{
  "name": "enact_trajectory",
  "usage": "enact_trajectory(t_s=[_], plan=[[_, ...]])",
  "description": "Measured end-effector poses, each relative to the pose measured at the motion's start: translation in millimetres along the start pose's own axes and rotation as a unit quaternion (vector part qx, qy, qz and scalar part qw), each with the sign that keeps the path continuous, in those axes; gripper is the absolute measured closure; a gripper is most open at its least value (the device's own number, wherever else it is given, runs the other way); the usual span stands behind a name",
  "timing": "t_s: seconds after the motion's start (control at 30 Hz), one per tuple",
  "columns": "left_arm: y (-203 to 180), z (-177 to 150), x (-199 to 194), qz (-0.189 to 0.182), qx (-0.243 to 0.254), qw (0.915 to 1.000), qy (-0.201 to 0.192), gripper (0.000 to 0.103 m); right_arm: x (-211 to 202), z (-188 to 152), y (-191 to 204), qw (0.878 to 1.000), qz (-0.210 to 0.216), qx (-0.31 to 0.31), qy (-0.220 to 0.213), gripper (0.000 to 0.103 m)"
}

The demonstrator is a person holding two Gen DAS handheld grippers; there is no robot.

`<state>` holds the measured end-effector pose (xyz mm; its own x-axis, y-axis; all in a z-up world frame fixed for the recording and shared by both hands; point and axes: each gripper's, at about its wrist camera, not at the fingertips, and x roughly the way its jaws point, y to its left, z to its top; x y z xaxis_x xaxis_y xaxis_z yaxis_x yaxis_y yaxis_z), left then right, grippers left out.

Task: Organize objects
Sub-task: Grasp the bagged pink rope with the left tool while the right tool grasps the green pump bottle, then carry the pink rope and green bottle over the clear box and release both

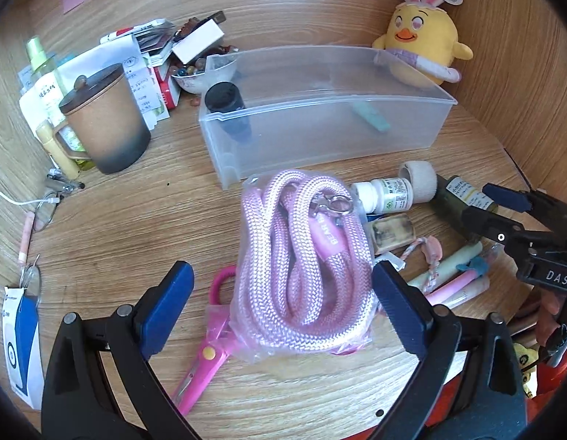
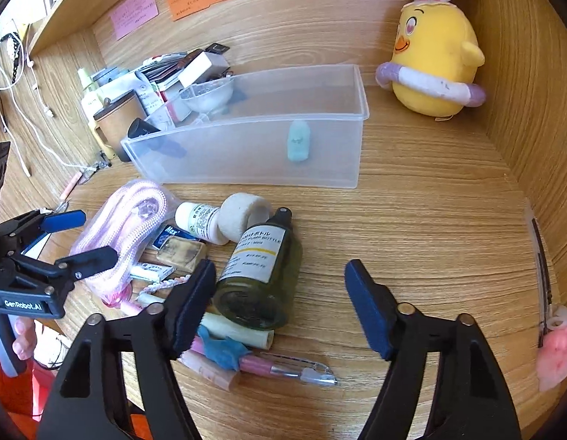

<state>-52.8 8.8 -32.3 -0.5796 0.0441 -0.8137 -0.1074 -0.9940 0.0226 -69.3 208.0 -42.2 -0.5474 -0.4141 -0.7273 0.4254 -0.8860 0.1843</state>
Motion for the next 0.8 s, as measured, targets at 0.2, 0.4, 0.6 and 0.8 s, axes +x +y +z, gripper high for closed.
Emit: enact_trajectory(t_s=[0.2, 0.4, 0.6, 0.8], plan=[[-10, 3, 16, -0.016, 0.013, 0.9996, 0.018, 0.004, 5, 1, 0, 1.0, 0.006, 0.002, 0.005, 0.041], [-8, 6, 36, -0.022, 0.0, 0.9995, 0.025, 0.004, 10, 6, 0, 1.0, 0.007, 0.008, 0.007, 0.045], [0, 3, 35, -0.028, -0.017, 0.9994, 0.015, 0.022, 14, 8, -1, 1.0, 0.007, 0.005, 0.015, 0.061], [0, 1, 31, -0.021, -0.017, 0.9996, -0.003, 0.037, 14, 4, -2, 1.0, 0.003, 0.009, 0.01, 0.065]])
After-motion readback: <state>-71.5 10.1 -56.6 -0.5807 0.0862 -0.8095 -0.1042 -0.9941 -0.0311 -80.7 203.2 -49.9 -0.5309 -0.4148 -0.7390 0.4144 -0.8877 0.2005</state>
